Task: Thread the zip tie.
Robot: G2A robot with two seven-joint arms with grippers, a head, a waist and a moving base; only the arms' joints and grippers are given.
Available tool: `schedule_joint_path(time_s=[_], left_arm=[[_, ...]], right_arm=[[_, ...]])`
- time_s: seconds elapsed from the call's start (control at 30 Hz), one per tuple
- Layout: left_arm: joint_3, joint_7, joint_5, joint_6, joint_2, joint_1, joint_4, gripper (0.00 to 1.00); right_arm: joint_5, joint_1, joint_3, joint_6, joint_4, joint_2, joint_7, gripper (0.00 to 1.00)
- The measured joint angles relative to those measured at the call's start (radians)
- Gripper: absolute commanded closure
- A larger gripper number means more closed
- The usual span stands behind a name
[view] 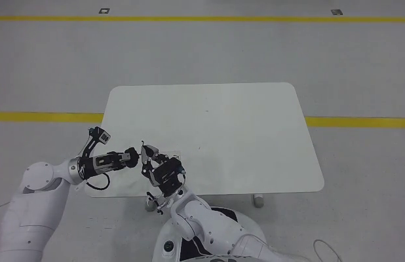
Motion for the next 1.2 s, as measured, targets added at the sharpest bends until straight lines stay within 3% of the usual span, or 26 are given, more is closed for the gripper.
schedule_joint_path(time_s=[1.2], left_arm=[[0.000,0.000,0.000,0.000,0.000,0.000,0.000,1.00]], right_arm=[[0.000,-0.004,0.012,0.017,0.025,-0.003,0.011,1.00]])
